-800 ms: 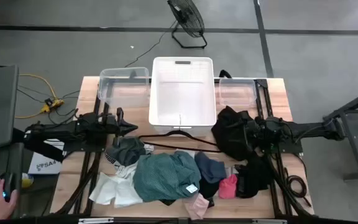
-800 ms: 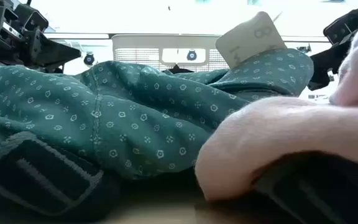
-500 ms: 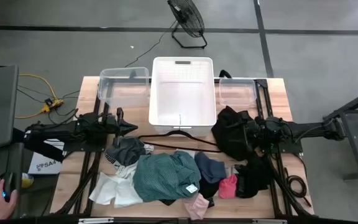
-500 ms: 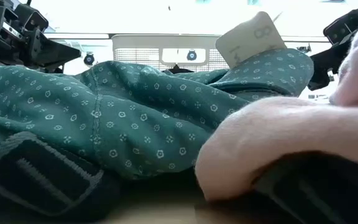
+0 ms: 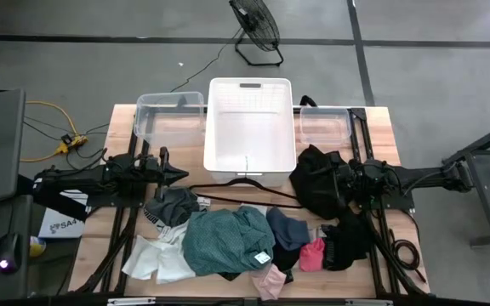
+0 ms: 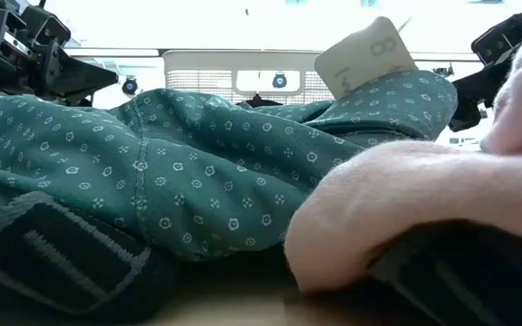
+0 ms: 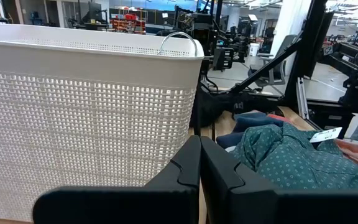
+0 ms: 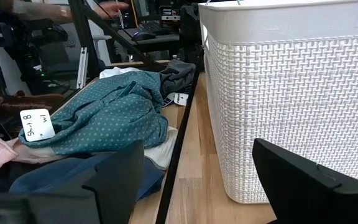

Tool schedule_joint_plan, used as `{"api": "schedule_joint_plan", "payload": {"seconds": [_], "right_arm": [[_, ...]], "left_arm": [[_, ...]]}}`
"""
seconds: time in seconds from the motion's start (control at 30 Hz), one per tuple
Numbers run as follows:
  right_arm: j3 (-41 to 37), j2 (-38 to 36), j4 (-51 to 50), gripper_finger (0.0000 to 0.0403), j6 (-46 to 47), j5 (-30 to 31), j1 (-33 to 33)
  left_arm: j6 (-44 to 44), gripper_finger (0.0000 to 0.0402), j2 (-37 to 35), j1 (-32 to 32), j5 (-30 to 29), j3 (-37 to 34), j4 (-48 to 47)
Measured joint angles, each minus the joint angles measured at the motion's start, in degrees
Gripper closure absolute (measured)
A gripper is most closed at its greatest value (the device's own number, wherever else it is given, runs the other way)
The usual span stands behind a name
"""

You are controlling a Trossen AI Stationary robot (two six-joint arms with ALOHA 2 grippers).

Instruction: Pick & Place Cloths

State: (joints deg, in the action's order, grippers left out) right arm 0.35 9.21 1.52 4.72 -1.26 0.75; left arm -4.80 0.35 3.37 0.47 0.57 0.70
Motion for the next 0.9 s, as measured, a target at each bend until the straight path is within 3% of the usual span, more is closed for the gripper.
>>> {"api": "schedule_joint_plan", "payload": {"seconds": [0.4, 0.63, 0.9], "right_arm": [[0.0, 0.0, 0.0, 0.0111, -0.1, 0.0, 0.0], [0.0, 0.0, 0.5, 0.0111, -7.8, 2.7, 0.0], [0.0, 0.0, 0.6, 0.0111, 1.9, 2.6, 0.0]], "left_arm": [[0.0, 0.0400, 0.0, 0.0, 0.0, 0.0, 0.0], [0.0, 0.0400, 0.0, 0.0, 0.0, 0.0, 0.0], [0.0, 0.0400, 0.0, 0.0, 0.0, 0.0, 0.0]]}}
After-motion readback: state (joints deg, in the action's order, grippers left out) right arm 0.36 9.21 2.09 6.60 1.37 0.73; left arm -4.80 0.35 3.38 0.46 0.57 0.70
